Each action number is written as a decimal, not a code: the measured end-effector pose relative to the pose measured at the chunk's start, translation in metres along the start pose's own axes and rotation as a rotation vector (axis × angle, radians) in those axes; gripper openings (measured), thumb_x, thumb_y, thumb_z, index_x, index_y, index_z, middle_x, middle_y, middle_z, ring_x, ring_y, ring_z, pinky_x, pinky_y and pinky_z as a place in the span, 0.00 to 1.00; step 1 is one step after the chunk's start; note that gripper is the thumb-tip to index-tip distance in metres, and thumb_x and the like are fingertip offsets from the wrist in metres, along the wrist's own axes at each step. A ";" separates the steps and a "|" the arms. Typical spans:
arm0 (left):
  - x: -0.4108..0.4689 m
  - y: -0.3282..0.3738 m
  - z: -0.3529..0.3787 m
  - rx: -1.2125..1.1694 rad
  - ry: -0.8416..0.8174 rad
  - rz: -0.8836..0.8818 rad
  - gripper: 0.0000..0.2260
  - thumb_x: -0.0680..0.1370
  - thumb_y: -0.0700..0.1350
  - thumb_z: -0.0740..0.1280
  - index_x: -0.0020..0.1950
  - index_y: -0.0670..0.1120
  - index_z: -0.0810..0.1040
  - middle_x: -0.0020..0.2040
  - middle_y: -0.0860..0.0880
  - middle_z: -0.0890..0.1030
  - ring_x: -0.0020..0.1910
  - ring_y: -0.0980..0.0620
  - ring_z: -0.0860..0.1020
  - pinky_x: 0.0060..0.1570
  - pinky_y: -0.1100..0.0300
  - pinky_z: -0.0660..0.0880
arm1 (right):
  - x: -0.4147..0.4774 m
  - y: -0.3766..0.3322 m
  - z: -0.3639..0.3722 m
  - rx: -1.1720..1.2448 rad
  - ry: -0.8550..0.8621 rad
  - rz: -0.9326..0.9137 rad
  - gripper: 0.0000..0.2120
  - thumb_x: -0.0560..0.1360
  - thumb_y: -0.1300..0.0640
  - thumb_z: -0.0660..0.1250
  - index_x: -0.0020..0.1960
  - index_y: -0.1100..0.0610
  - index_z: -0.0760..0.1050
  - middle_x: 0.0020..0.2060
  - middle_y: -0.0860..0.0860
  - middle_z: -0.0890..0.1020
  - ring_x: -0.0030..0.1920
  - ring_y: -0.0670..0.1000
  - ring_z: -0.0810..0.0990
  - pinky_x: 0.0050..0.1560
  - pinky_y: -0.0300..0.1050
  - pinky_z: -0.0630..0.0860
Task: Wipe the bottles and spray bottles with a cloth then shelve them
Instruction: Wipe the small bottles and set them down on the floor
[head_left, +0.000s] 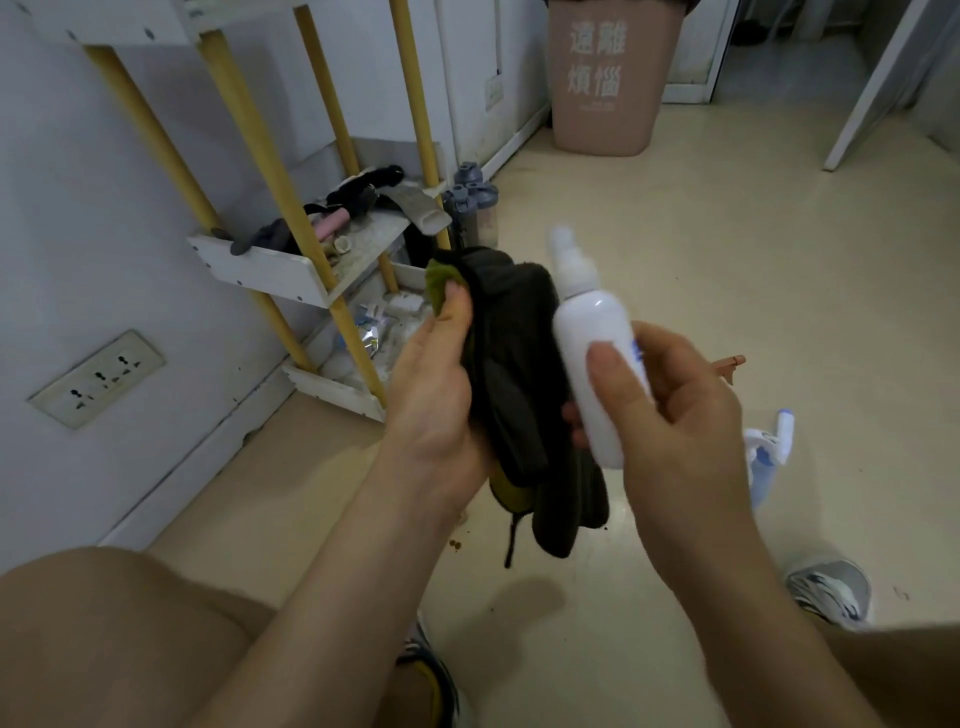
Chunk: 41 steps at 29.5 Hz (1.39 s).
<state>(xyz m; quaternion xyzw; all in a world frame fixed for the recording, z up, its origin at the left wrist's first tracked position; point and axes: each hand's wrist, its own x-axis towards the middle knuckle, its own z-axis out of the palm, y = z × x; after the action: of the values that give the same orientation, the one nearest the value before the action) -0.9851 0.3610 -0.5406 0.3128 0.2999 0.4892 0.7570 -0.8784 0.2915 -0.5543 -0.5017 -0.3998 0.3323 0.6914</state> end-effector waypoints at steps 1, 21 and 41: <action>-0.004 -0.004 0.004 0.011 -0.038 0.005 0.24 0.77 0.58 0.62 0.67 0.45 0.76 0.60 0.41 0.82 0.59 0.40 0.80 0.61 0.40 0.75 | 0.003 0.001 0.004 -0.028 0.048 -0.049 0.09 0.73 0.47 0.69 0.52 0.48 0.75 0.42 0.47 0.82 0.41 0.46 0.82 0.39 0.38 0.78; -0.007 0.029 -0.004 0.339 -0.313 0.041 0.09 0.74 0.42 0.66 0.39 0.49 0.86 0.39 0.47 0.82 0.38 0.51 0.81 0.42 0.59 0.79 | 0.006 0.072 -0.017 -0.158 -0.423 0.712 0.15 0.82 0.59 0.57 0.62 0.69 0.73 0.61 0.67 0.76 0.56 0.65 0.79 0.49 0.47 0.77; -0.014 -0.056 -0.011 0.977 -0.353 0.180 0.19 0.80 0.64 0.52 0.69 0.63 0.69 0.67 0.63 0.74 0.71 0.64 0.67 0.72 0.57 0.64 | 0.003 0.055 0.003 0.300 0.092 0.435 0.24 0.75 0.31 0.59 0.61 0.45 0.76 0.55 0.45 0.83 0.56 0.45 0.82 0.54 0.46 0.77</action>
<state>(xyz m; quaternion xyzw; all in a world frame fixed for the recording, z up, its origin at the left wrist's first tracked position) -0.9670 0.3319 -0.5882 0.7315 0.3329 0.2953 0.5167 -0.8832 0.3104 -0.6057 -0.4823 -0.1968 0.5055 0.6878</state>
